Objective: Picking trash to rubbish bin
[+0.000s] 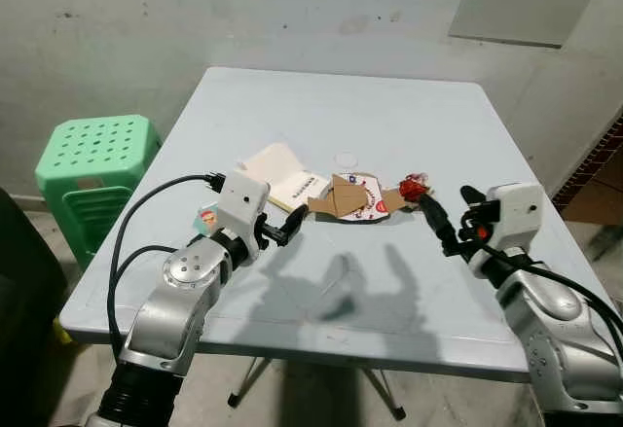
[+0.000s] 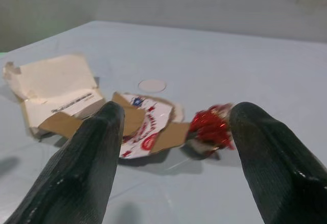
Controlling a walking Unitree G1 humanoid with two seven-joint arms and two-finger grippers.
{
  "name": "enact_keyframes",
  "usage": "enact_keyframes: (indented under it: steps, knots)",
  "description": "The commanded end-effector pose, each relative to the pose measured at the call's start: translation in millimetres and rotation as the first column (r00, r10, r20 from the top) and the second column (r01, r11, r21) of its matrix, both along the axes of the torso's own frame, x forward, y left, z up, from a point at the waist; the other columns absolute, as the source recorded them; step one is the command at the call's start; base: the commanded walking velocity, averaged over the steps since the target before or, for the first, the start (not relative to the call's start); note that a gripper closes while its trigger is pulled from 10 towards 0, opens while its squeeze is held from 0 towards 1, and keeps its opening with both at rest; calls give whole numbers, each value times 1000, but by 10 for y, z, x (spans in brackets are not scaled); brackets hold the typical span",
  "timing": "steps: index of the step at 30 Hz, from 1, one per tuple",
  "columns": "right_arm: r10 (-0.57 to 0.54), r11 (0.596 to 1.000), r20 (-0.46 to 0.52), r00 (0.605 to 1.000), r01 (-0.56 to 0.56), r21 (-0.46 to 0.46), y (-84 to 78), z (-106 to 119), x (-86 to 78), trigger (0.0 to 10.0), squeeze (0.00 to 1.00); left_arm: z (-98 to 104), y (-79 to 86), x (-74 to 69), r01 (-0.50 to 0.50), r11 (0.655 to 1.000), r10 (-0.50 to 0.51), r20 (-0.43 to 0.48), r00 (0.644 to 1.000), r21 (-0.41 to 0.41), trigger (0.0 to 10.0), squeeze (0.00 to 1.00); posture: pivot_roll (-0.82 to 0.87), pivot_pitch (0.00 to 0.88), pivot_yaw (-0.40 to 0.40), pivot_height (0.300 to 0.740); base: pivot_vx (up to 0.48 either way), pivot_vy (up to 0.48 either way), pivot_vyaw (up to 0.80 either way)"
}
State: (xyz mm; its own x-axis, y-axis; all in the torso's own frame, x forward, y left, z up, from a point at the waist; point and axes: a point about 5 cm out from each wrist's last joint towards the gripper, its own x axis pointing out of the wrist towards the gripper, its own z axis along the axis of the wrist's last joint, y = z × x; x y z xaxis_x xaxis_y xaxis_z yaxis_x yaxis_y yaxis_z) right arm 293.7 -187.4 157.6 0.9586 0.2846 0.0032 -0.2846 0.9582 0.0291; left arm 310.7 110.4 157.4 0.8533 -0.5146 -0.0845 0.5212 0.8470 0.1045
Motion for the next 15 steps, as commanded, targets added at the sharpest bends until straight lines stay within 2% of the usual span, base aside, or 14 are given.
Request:
enact_keyframes:
  steps: [1, 5, 12, 15]
  knots:
    - [21, 1000, 0, 1000, -21, 15, 24, 2, 58, 10000, 0, -7, -84, -62, 53, 998, -53, 8, 999, 21, 10000, 0, -30, 85, -60, 740, 0, 0, 0]
    - [28, 1000, -1, 1000, -28, 10, 33, 8, 118, 10000, 0, 0, -116, -72, 67, 998, -67, 12, 998, 19, 10000, 0, -33, 87, -57, 740, 0, 0, 0]
    - [65, 998, 32, 997, -65, -13, 33, 139, 384, 10000, 0, 61, -164, -59, 91, 996, -91, 25, 995, 19, 10000, 0, -32, 98, -54, 740, 0, 0, 0]
    - [88, 995, 43, 995, -86, -51, 52, 181, 482, 10000, 0, 72, -158, -50, 88, 996, -89, 29, 996, 23, 10000, 0, -22, 100, -57, 740, 0, 0, 0]
